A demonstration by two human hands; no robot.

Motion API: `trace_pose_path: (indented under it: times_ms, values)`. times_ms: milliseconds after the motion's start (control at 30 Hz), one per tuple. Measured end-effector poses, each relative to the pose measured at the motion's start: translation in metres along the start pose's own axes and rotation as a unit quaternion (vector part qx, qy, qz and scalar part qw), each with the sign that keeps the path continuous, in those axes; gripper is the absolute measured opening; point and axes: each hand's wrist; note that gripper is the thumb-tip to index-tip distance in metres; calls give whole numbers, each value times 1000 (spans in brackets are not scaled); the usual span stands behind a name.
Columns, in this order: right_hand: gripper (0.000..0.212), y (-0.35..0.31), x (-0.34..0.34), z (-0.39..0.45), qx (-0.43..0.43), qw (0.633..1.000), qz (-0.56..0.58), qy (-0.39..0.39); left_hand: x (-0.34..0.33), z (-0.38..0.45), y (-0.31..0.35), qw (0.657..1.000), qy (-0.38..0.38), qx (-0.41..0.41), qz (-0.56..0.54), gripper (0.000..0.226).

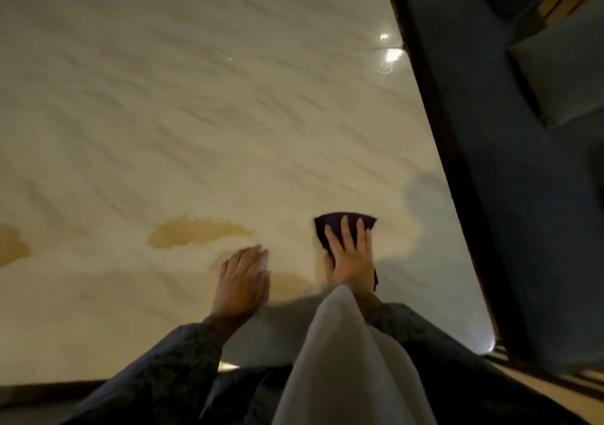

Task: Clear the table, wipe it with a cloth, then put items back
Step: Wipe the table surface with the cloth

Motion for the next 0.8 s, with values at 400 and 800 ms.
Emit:
trace_pose_path:
  times_ms: [400, 800]
  values:
    - [51, -1, -6, -126, -22, 1000, 5, 14, -2, 8, -55, 977, -78, -195, -36, 58]
    - [50, 38, 13, -109, -428, 897, 12, 107, -9, 0, -61, 977, -77, -197, -39, 72]
Point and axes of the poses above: each hand's wrist, its own z-axis towards the middle knuckle, its own x-axis out of the back of the hand, y = z × x, and after that the axes turned 1 degree about z, right-handed
